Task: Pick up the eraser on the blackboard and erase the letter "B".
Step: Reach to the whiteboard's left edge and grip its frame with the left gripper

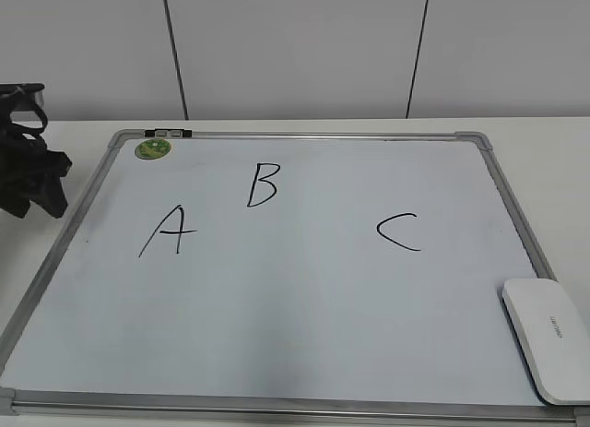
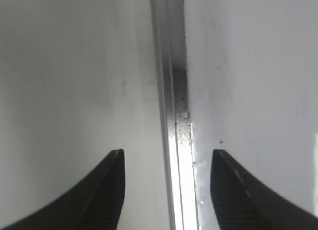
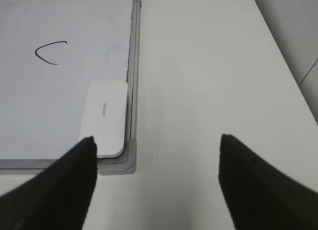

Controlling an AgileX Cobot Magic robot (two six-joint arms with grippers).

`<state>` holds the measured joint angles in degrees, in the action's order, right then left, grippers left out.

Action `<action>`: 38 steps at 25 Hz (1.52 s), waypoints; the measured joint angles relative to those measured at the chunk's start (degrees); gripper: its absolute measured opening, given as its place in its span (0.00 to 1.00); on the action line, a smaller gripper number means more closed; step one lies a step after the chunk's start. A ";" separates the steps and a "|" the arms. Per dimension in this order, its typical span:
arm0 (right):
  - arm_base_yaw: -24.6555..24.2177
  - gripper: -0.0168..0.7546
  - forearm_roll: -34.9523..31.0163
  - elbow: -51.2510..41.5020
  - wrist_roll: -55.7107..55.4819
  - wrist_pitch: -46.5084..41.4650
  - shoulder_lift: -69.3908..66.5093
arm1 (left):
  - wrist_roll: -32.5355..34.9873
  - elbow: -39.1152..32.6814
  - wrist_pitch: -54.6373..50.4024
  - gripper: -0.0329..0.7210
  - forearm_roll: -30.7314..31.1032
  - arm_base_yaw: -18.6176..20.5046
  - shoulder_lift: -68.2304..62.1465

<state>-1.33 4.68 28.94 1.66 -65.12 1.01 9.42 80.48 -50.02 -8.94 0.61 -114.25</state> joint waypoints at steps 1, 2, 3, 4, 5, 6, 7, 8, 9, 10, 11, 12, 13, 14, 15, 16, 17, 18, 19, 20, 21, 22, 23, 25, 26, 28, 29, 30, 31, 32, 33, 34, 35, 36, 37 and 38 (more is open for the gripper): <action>0.00 0.78 0.00 0.00 0.00 0.00 0.00 | 0.37 0.00 0.00 0.56 0.00 0.00 0.00; 0.00 0.78 0.00 0.00 0.00 0.00 0.00 | 0.51 0.00 0.00 0.56 0.00 0.00 0.00; 0.00 0.78 0.00 0.00 0.00 0.00 0.00 | 0.73 0.00 0.00 0.56 0.00 0.00 -0.15; 0.00 0.78 0.00 0.00 0.00 0.00 0.00 | 0.74 0.23 0.00 0.55 0.00 0.00 -0.47; 0.00 0.78 0.00 0.00 0.00 0.00 0.00 | 0.87 0.52 0.00 0.55 0.00 0.00 -0.88; 0.00 0.78 0.00 0.00 0.00 0.00 0.00 | 0.95 1.06 -0.40 0.54 0.00 0.00 -1.34; 0.00 0.78 0.00 0.00 0.00 0.00 0.00 | 0.95 1.51 -0.78 0.53 0.00 0.00 -1.87; 0.00 0.78 0.00 0.00 0.00 0.00 0.00 | 0.95 1.97 -1.22 0.53 -0.10 0.00 -2.36; 0.00 0.78 0.00 0.00 0.00 0.00 0.00 | 0.95 2.53 -1.74 0.52 -0.09 0.00 -2.92; 0.00 0.78 0.00 0.00 0.00 0.00 0.00 | 0.95 3.01 -2.11 0.52 -0.09 0.00 -3.47; 0.00 0.78 0.00 0.00 0.00 0.00 0.00 | 0.98 3.32 -2.36 0.52 -0.13 0.00 -3.88; 0.00 0.78 0.00 0.00 0.00 0.00 0.00 | 0.98 3.49 -2.77 0.52 -0.13 0.00 -4.14; 0.00 0.78 0.00 0.00 0.00 0.00 0.00 | 0.98 3.56 -2.94 0.52 -0.22 0.00 -4.58; 0.00 0.78 0.00 0.00 0.00 0.00 0.00 | 0.98 3.56 -3.15 0.52 -0.26 0.00 -4.82; 0.00 0.78 0.00 0.00 0.00 0.00 0.00 | 0.98 3.63 -3.13 0.52 -0.26 0.00 -5.06; 0.00 0.78 0.00 0.00 0.00 0.00 0.00 | 0.98 3.63 -3.13 0.52 -0.26 0.00 -5.20; 0.00 0.78 0.00 0.00 0.00 0.00 0.00 | 0.98 3.63 -3.13 0.52 -0.26 0.00 -5.28; 0.00 0.78 0.00 0.00 0.00 0.00 0.00 | 0.98 3.63 -3.02 0.51 -0.26 0.00 -5.28; 0.00 0.78 0.00 0.00 0.00 0.00 0.00 | 0.98 3.63 -3.01 0.51 -0.26 0.00 -5.28; 0.00 0.78 0.00 0.00 0.00 0.00 0.00 | 0.98 3.63 -2.82 0.50 -0.26 0.00 -5.28; 0.00 0.78 0.00 0.00 0.00 0.00 0.00 | 0.98 3.63 -2.71 0.48 -0.26 0.00 -5.43; 0.00 0.78 0.00 0.00 0.00 0.00 0.00 | 0.98 3.63 -2.34 0.46 -0.26 0.00 -5.58; 0.00 0.78 0.00 0.00 0.00 0.00 0.00 | 0.98 3.63 -2.07 0.45 -0.26 0.00 -5.62; 0.00 0.78 0.00 0.00 0.00 0.00 0.00 | 1.08 3.63 -1.54 0.44 -0.26 0.00 -5.62; 0.00 0.78 0.00 0.00 0.00 0.00 0.00 | 1.08 3.63 -1.53 0.43 -0.26 0.00 -5.62; 0.00 0.78 0.00 0.00 0.00 0.00 0.00 | 1.08 3.63 -1.53 0.43 -0.35 0.00 -5.62; 0.00 0.78 0.00 0.00 0.00 0.00 0.00 | 1.08 3.63 -1.53 0.42 -0.35 0.00 -5.62; 0.00 0.78 0.00 0.00 0.00 0.00 0.00 | 1.08 3.63 -1.53 0.42 -0.35 0.00 -5.72; 0.00 0.78 -0.10 0.00 0.00 0.00 0.00 | 1.08 3.63 -1.53 0.42 -0.35 0.00 -5.72; 0.00 0.78 -0.10 0.00 0.00 0.00 0.00 | 1.08 3.63 -1.53 0.42 -0.35 0.00 -6.00; 0.00 0.78 -0.10 0.00 0.00 0.00 0.00 | 1.08 3.63 -1.53 0.42 -0.46 0.00 -6.26; 0.00 0.78 -0.10 0.00 0.00 0.00 0.00 | 1.08 3.63 -1.53 0.42 -0.46 0.00 -6.37; 0.00 0.78 -0.10 0.00 0.00 0.00 0.00 | 1.08 3.63 -1.53 0.41 -0.46 0.00 -6.73; 0.00 0.78 -0.10 0.00 0.00 0.00 0.00 | 1.10 3.63 -1.53 0.40 -0.56 0.00 -6.83; 0.00 0.78 -0.10 0.00 0.00 0.00 0.00 | 1.10 3.63 -1.53 0.39 -0.56 0.00 -6.83; 0.00 0.78 -0.10 0.00 0.00 0.00 0.00 | 1.10 3.63 -1.53 0.38 -0.56 0.00 -6.83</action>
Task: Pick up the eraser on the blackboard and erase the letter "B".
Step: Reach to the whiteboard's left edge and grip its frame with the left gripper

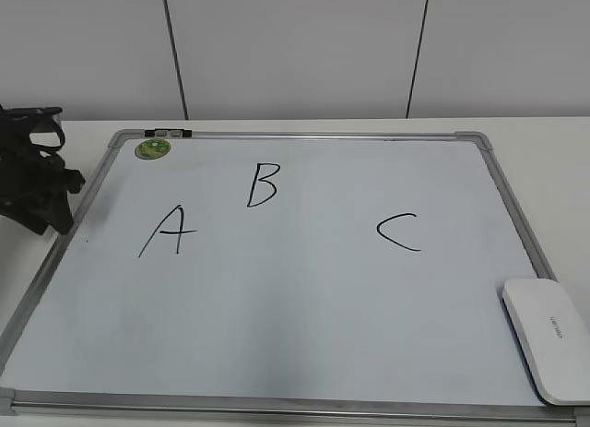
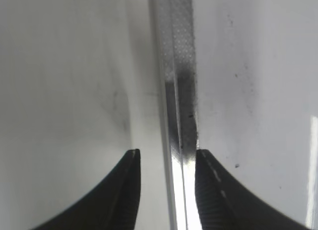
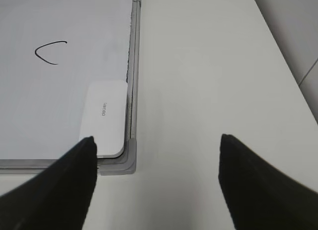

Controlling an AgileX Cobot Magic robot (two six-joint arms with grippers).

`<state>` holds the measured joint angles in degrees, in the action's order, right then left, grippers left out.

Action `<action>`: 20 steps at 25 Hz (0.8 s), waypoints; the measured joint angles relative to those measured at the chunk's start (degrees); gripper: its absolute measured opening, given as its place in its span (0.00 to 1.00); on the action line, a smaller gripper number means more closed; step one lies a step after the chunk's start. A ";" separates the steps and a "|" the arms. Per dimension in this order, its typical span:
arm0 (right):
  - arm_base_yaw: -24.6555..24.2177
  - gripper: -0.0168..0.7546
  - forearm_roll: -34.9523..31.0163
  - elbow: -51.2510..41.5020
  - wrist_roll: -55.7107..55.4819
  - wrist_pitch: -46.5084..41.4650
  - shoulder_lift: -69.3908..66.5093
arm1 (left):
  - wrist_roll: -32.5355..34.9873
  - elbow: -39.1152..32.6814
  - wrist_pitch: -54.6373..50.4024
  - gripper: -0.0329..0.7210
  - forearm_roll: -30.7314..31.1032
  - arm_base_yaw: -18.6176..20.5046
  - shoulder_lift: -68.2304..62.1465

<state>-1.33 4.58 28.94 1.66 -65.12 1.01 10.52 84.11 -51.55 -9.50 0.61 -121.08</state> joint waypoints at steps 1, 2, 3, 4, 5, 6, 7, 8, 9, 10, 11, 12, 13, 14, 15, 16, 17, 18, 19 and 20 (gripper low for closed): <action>0.00 0.78 0.00 0.00 0.00 0.00 0.00 | 0.00 0.00 0.00 0.38 0.00 0.00 0.00; 0.00 0.78 0.00 0.00 0.00 0.00 0.00 | 0.00 0.00 0.00 0.38 0.00 0.00 0.00; 0.00 0.78 0.00 0.00 0.00 0.00 0.00 | 0.00 0.00 0.00 0.38 0.00 0.00 0.00; 0.00 0.78 0.00 0.00 0.00 0.00 0.00 | 0.00 0.00 0.00 0.38 0.00 0.00 0.00; 0.00 0.78 0.00 0.00 0.00 0.00 0.00 | 0.00 0.00 0.00 0.37 0.00 0.00 -0.07; 0.00 0.78 0.00 0.00 0.00 0.00 0.00 | 0.00 0.00 0.00 0.37 0.00 0.00 -0.23; 0.00 0.78 0.00 0.00 0.00 0.00 0.00 | 0.00 0.07 0.00 0.37 0.00 0.00 -0.63; 0.00 0.78 0.00 0.00 0.00 0.00 0.00 | 0.00 0.07 0.00 0.37 -0.08 0.00 -1.02; 0.00 0.78 0.00 0.00 0.00 0.00 0.00 | 0.00 0.07 -0.11 0.37 -0.08 0.00 -1.22; 0.00 0.78 0.00 0.00 0.00 0.00 0.00 | 0.00 0.07 -0.11 0.37 -0.12 0.00 -1.47; 0.00 0.78 0.00 0.00 0.00 0.00 0.00 | 0.00 0.14 -0.11 0.36 -0.24 0.00 -1.62; 0.00 0.78 0.00 0.00 0.00 0.00 0.00 | 0.00 0.21 -0.11 0.36 -0.24 0.00 -1.72; 0.00 0.78 0.00 0.00 0.00 0.00 0.00 | 0.00 0.21 -0.11 0.35 -0.24 0.00 -1.72; 0.00 0.78 0.00 0.00 0.00 0.00 0.00 | 0.00 0.21 -0.22 0.33 -0.37 0.08 -1.72; 0.00 0.78 0.00 0.00 0.00 0.00 0.00 | 0.00 0.21 -0.46 0.31 -0.62 0.08 -1.84; 0.00 0.78 0.00 0.00 0.00 0.00 0.00 | 0.00 0.31 -0.68 0.27 -0.78 0.08 -1.96; 0.00 0.78 0.00 0.00 0.00 0.00 0.00 | 0.00 0.43 -0.93 0.22 -1.08 0.08 -2.10; 0.00 0.78 0.00 0.00 0.00 0.00 0.00 | 0.00 0.70 -1.24 0.17 -1.33 0.08 -2.18; 0.00 0.78 0.00 0.00 0.00 0.00 0.00 | 0.00 0.67 -1.34 0.11 -1.38 0.08 -2.18; 0.00 0.78 0.00 0.00 0.00 0.00 0.00 | 0.00 0.83 -1.47 0.08 -1.49 0.08 -2.18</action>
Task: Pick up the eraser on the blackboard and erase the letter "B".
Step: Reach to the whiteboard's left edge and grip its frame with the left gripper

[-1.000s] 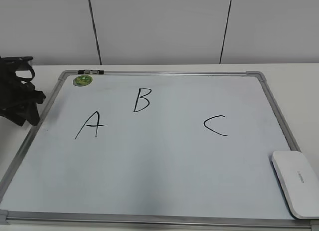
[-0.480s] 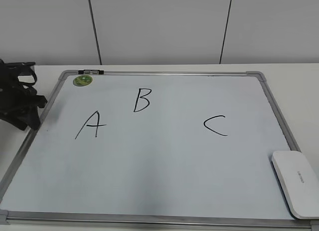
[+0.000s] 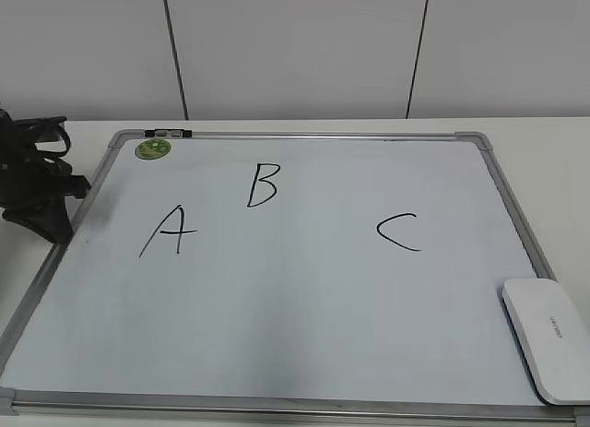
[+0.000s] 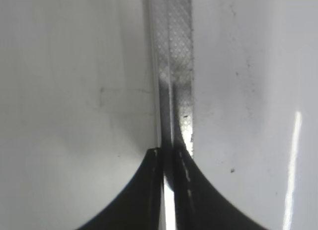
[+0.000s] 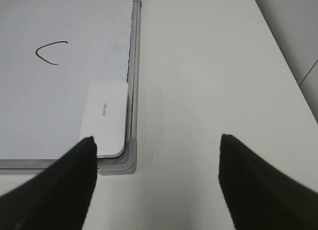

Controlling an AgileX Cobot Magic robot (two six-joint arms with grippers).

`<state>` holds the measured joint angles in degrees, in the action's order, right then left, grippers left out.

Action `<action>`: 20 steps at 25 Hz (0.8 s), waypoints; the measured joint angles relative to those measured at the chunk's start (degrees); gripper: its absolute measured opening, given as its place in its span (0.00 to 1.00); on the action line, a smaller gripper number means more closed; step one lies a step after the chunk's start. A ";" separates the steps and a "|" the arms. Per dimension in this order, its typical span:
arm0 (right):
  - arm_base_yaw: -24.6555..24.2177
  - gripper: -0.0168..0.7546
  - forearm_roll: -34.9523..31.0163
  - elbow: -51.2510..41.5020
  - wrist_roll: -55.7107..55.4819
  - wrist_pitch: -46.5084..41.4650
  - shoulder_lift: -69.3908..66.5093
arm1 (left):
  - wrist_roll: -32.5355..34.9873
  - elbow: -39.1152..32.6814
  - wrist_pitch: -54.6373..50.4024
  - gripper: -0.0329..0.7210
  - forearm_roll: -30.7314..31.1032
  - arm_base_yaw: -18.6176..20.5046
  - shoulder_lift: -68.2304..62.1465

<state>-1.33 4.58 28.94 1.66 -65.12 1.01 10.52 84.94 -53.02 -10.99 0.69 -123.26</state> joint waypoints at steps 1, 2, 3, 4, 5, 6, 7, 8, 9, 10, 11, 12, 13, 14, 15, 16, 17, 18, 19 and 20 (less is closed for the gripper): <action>0.00 0.78 0.00 0.00 0.00 0.00 0.00 | -0.13 -0.02 0.00 0.06 -0.25 0.14 0.00; 0.00 0.78 0.00 0.00 0.00 0.00 0.00 | -0.22 -0.02 0.00 0.06 -0.38 0.13 0.00; 0.00 0.78 0.00 0.00 0.00 0.00 0.00 | -0.34 -0.02 -0.09 0.06 -0.38 0.13 0.00; 0.00 0.78 0.00 0.00 0.00 0.00 0.00 | -0.34 -0.02 -0.09 0.06 -0.38 0.13 0.00; 0.00 0.78 0.00 0.00 0.00 0.00 0.00 | -0.34 -0.02 -0.09 0.06 -0.38 0.13 0.00; 0.00 0.78 0.00 0.00 0.00 0.00 0.00 | -0.34 -0.02 -0.11 0.06 -0.38 0.13 0.00; 0.00 0.78 0.00 0.00 0.00 0.00 0.00 | -0.34 -0.02 -0.21 0.06 -0.38 0.13 0.00; 0.00 0.78 0.00 0.00 0.00 0.00 0.00 | -0.34 -0.02 -0.21 0.06 -0.38 0.13 0.00; 0.00 0.78 0.00 0.00 0.00 0.00 0.00 | -0.34 -0.02 -0.21 0.06 -0.47 0.13 0.00; 0.00 0.78 0.00 0.00 0.00 0.00 0.00 | -0.34 -0.02 -0.21 0.06 -0.47 0.13 0.00; 0.00 0.78 -0.11 0.00 0.00 0.00 -0.11 | -0.34 -0.02 -0.21 0.06 -0.47 0.13 0.00; 0.00 0.78 -0.11 0.24 0.00 0.00 -0.77 | -0.34 -0.02 -0.30 0.06 -0.47 0.13 0.00; 0.00 0.78 -0.20 0.50 0.00 0.00 -2.48 | -0.34 -0.02 -0.30 0.06 -0.47 0.13 0.00; 0.00 0.78 -0.20 0.79 0.00 0.00 -3.75 | -0.34 -0.02 -0.30 0.06 -0.47 0.13 -0.06; 0.00 0.78 -0.46 1.21 0.00 0.13 -6.70 | -0.34 -0.02 -0.30 0.06 -0.47 0.13 -0.06; 0.00 0.78 -0.64 1.62 0.00 0.23 -8.73 | -0.34 -0.02 -0.30 0.06 -0.47 0.13 -0.06; 0.00 0.78 -0.74 2.14 0.00 0.51 -10.86 | -0.34 -0.02 -0.30 0.06 -0.47 0.13 -0.06; 0.00 0.78 -0.84 2.75 0.00 1.07 -13.90 | -0.34 -0.02 -0.30 0.06 -0.47 0.13 -0.06; 0.00 0.78 -0.83 3.56 0.00 1.75 -16.52 | -0.34 -0.02 -0.30 0.06 -0.47 0.13 -0.06; 0.00 0.78 -0.83 4.04 0.00 2.32 -18.23 | -0.34 -0.02 -0.32 0.06 -0.47 0.13 -0.06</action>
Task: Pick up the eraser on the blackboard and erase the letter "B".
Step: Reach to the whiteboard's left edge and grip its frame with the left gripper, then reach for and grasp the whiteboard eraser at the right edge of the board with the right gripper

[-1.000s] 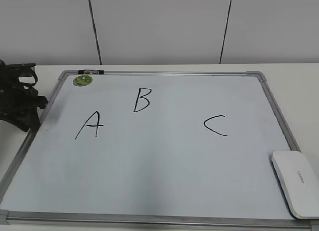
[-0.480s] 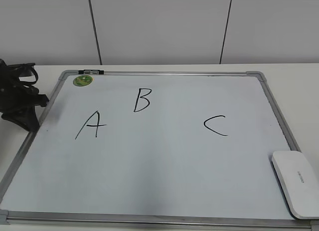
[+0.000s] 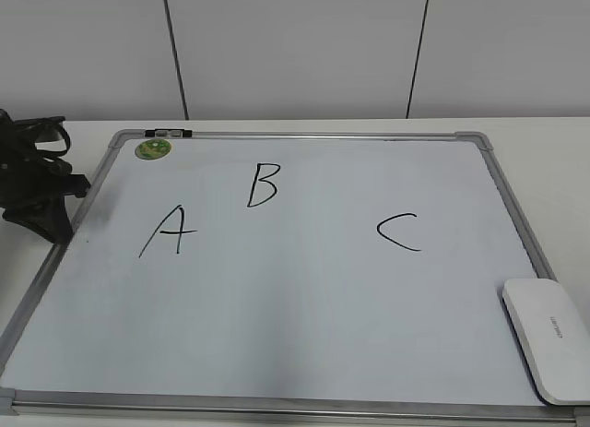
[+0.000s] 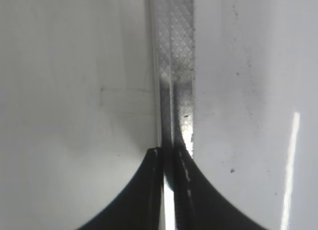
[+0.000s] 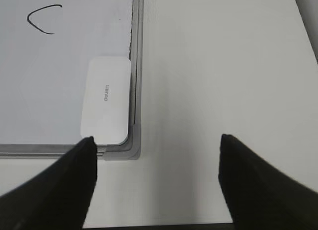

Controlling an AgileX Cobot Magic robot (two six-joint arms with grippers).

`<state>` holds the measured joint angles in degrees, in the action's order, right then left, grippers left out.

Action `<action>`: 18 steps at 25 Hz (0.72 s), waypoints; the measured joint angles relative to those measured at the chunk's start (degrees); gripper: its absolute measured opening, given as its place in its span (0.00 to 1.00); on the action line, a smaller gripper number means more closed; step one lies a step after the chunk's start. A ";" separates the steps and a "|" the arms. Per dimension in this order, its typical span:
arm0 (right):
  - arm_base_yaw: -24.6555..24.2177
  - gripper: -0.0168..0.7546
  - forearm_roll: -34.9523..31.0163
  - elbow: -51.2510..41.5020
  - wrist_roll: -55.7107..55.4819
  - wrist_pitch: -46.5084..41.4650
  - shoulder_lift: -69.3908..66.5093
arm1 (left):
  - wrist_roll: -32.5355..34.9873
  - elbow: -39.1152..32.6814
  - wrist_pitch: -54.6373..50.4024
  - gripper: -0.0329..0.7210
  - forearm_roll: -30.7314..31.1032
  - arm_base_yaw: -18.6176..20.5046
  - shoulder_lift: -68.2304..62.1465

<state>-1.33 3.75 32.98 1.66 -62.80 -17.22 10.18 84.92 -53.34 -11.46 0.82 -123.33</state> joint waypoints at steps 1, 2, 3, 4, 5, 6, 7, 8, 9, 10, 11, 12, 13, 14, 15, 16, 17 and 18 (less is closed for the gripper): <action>0.00 0.78 -0.12 0.74 0.00 1.21 -2.82 | 0.00 0.00 -0.10 0.06 -0.02 0.00 0.00; 0.00 0.78 -0.12 0.88 0.00 1.54 -3.94 | 0.00 0.00 -0.10 0.06 -0.12 0.00 0.00; 0.00 0.78 -0.24 1.28 -0.11 3.12 -6.65 | 0.00 0.00 -0.10 0.06 -0.12 0.00 0.00; 0.00 0.78 -0.79 1.41 -0.26 3.63 -8.08 | 0.00 0.00 -0.10 0.06 -0.12 0.00 0.00; 0.00 0.78 -1.77 1.50 -0.26 3.89 -9.83 | 0.00 0.00 -0.22 0.06 -0.12 0.00 0.00; 0.00 0.78 -2.78 1.50 -0.26 3.89 -10.96 | 0.00 0.04 -0.34 0.06 -0.12 0.00 0.00; 0.00 0.78 -4.15 1.50 0.08 3.89 -12.51 | 0.00 0.04 -0.34 0.06 -0.20 0.00 0.00; 0.00 0.78 -5.42 1.50 0.57 3.66 -13.61 | 0.00 0.04 -0.34 0.06 -0.20 0.00 0.00; 0.00 0.78 -6.13 1.50 0.84 3.56 -14.24 | 0.00 0.04 -0.34 0.06 -0.34 0.00 0.00; 0.00 0.78 -6.96 1.50 1.32 3.44 -15.73 | 0.00 0.04 -0.45 0.06 -0.34 0.00 0.00; 0.00 0.78 -7.18 1.50 1.44 3.44 -16.35 | 0.00 0.04 -0.54 0.06 -0.34 0.00 0.00; 0.00 0.78 -7.49 1.50 1.77 3.44 -17.23 | 0.00 0.04 -0.57 0.06 -0.34 0.00 0.00; 0.00 0.78 -7.90 1.50 2.03 3.44 -17.82 | 0.00 0.04 -0.69 0.06 -0.36 0.00 0.00; 0.00 0.78 -8.25 1.50 2.25 3.40 -18.27 | 0.00 0.04 -0.93 0.06 -0.46 0.03 0.00; 0.00 0.78 -8.37 1.50 2.36 3.40 -18.56 | 0.00 0.04 -1.10 0.06 -0.46 0.03 0.00; 0.00 0.78 -8.40 1.50 2.50 3.40 -18.82 | 0.00 0.04 -1.24 0.06 -0.49 0.03 0.00; 0.00 0.78 -8.54 1.50 2.50 3.40 -18.91 | 0.00 0.04 -1.37 0.06 -0.59 0.03 0.00; 0.00 0.78 -8.65 1.50 2.63 3.40 -19.06 | 0.00 0.04 -1.45 0.06 -0.59 0.03 0.00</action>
<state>-1.33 -4.90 34.48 4.29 -59.40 -36.29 10.18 84.96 -54.80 -12.05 0.85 -123.33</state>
